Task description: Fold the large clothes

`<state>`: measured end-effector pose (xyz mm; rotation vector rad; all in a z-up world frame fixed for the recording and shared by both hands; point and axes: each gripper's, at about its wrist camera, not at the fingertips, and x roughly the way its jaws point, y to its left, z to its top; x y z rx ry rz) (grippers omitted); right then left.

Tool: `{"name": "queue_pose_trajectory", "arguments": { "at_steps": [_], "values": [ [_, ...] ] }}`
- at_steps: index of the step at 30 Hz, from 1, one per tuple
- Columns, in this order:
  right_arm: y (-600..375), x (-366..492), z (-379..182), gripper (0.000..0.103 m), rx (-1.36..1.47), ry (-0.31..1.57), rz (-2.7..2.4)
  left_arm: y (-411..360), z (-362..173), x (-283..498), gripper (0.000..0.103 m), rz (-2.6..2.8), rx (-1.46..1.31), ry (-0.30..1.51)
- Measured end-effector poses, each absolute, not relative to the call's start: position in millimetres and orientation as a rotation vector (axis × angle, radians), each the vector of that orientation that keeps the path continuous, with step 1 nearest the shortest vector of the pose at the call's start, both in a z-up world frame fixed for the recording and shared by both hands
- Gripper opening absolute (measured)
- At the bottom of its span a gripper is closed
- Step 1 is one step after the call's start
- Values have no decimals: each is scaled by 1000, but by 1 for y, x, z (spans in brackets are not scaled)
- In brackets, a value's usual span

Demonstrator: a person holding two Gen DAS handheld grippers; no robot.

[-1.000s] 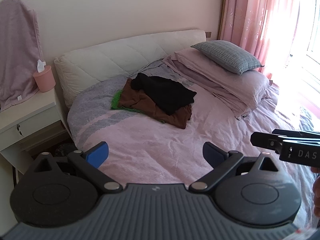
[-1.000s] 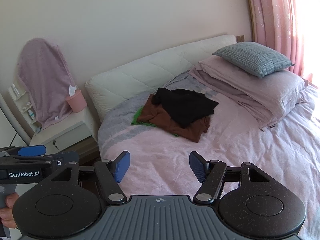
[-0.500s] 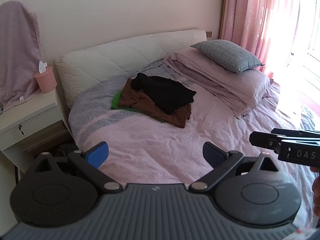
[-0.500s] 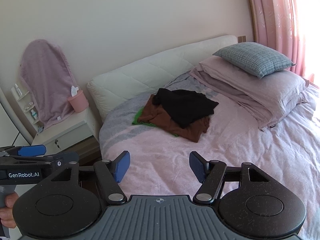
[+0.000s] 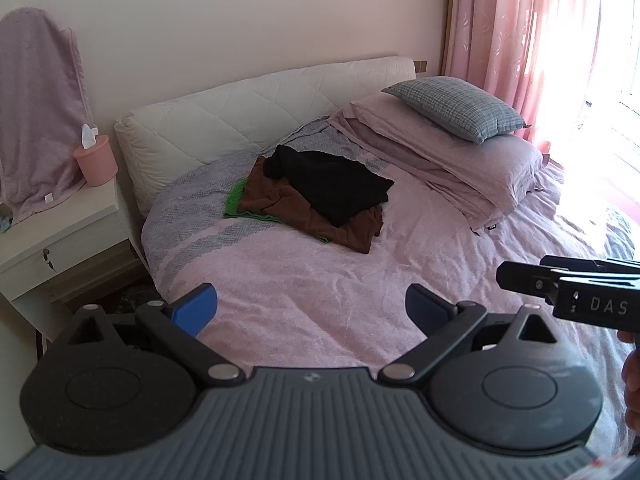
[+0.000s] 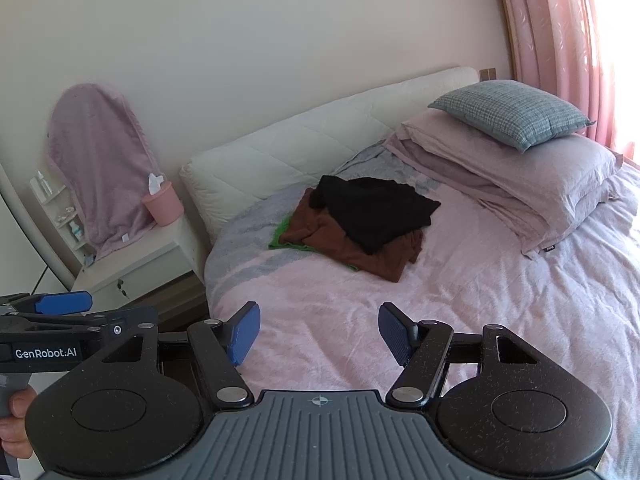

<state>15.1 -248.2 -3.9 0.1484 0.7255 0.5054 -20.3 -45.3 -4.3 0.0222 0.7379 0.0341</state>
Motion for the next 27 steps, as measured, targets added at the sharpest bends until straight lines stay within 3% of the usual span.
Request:
{"name": "queue_pose_trajectory", "arguments": {
  "at_steps": [15, 27],
  "values": [
    [-266, 29, -14, 63, 217, 734, 512, -53, -14, -7, 99, 50, 32, 763],
    [-269, 72, -25, 63, 274, 730, 465, -55, -29, 58, 99, -13, 65, 789]
  ]
}}
